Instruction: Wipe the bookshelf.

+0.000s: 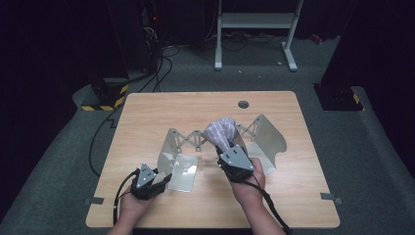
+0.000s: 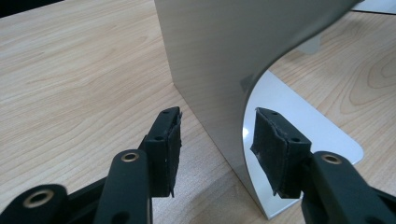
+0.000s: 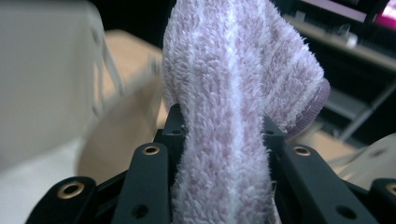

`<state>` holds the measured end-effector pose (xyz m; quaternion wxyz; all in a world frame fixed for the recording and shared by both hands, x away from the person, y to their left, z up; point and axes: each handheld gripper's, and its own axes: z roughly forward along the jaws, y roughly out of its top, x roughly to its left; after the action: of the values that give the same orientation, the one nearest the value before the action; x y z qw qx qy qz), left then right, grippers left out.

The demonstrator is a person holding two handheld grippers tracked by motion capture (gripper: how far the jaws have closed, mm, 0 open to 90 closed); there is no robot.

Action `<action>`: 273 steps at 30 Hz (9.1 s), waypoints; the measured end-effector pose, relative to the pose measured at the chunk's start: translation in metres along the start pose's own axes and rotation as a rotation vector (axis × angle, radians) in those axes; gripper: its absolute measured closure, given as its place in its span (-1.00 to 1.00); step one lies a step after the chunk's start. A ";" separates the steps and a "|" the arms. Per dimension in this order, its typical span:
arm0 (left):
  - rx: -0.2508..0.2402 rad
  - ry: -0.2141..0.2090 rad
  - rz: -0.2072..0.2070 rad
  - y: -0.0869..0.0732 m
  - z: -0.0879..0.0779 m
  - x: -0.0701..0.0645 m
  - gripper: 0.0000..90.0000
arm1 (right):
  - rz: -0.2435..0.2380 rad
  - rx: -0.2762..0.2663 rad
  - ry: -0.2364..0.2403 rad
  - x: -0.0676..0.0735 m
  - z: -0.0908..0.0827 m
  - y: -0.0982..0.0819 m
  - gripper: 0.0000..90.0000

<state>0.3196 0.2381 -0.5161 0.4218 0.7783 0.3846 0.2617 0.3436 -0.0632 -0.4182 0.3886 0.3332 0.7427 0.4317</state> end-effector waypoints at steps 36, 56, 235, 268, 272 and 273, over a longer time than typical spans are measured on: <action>0.008 -0.010 0.015 -0.001 0.000 0.000 0.18 | -0.012 0.060 -0.049 0.003 0.028 0.012 0.47; 0.015 -0.013 0.024 -0.001 0.001 0.000 0.18 | 0.002 0.286 -0.001 0.026 0.071 -0.064 0.48; 0.063 -0.027 0.032 -0.003 0.016 -0.012 0.46 | -0.004 0.196 0.261 0.052 0.025 -0.053 0.48; 0.070 -0.105 0.109 0.021 0.043 -0.052 0.51 | 0.165 0.225 -0.123 -0.068 0.000 -0.109 0.48; 0.064 -0.093 0.135 0.021 0.042 -0.055 0.45 | 0.168 0.220 -0.111 -0.068 -0.003 -0.110 0.48; 0.059 -0.089 0.133 0.021 0.040 -0.056 0.40 | 0.167 0.215 -0.103 -0.066 -0.003 -0.110 0.48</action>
<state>0.3255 0.1669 -0.5233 0.3970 0.8250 0.3204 0.2430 0.3547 -0.1635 -0.4967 0.3510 0.4553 0.7335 0.3627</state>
